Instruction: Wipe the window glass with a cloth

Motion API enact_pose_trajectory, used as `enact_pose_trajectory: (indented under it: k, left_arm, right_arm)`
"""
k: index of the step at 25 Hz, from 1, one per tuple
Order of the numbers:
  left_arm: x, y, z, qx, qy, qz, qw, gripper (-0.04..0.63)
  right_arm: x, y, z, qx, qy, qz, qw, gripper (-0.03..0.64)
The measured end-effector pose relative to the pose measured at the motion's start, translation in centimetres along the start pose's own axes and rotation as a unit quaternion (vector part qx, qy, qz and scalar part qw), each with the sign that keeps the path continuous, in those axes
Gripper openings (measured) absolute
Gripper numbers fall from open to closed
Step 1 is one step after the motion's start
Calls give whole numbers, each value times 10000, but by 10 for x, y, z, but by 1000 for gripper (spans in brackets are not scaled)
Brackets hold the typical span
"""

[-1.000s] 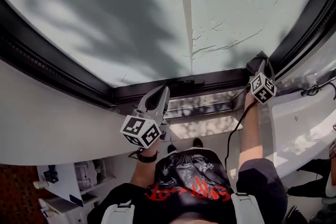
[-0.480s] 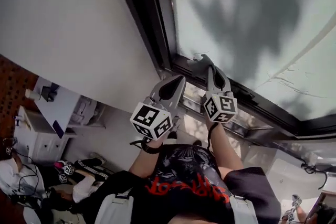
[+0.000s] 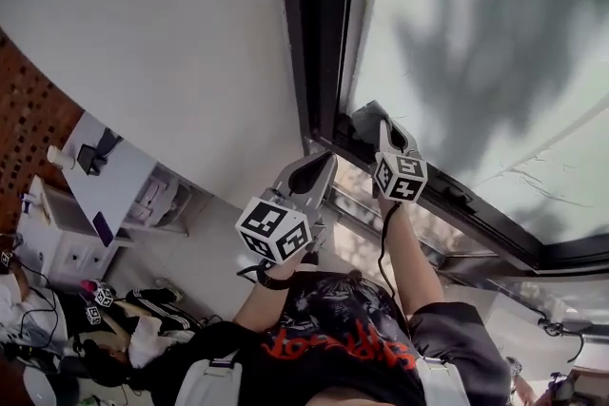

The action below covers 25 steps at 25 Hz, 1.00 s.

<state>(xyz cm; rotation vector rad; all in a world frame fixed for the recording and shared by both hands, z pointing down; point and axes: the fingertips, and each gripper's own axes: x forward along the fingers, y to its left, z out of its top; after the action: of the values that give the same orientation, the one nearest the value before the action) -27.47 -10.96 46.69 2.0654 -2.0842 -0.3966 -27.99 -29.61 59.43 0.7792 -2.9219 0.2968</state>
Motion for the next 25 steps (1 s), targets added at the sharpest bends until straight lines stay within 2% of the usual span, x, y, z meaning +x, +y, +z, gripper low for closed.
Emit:
enact_pose_trajectory:
  k: [4,7,9,12,15,18,20,23,24,25]
  left_arm:
    - [32,-38,-6,-69,129,-707,9974,3]
    - [60,-76,-19,-84,342,-1263,9914,3]
    - [73,-104,-27,-104,483,-1661,9849,3]
    - [86,-141,-39,-97,675,-2155,9741,3]
    - [95,-170,-50,-79,822,-2458,9658,3]
    - [101,-190,-59,-69,921,-2598,9612,3]
    - [103,-202,-62,-55,958,-2665,9590,3]
    - [107,-215,-68,-31,1029,-2737,9563,3]
    - [108,-217,-70,-15,1065,-2743,9557,3]
    - [109,-218,-72,1,1104,-2738,9554,3]
  right_arm:
    - [-64,-49,8,42,-248,-475,9986,18]
    - [-111,-82,20,-16,-514,-715,9961,18]
    - [-148,-116,25,-51,-621,-1215,9906,18]
    - [-207,-181,23,255,-688,-2006,9769,18]
    - [-267,-254,7,486,-636,-2718,9590,18]
    - [-330,-329,-10,685,-505,-3371,9376,20]
    - [-382,-375,-21,817,-418,-3904,9161,18]
    - [-461,-430,-35,967,-344,-4699,8767,18]
    - [-478,-442,-41,1014,-339,-4836,8688,18]
    - [-486,-449,-45,1059,-341,-4869,8663,18]
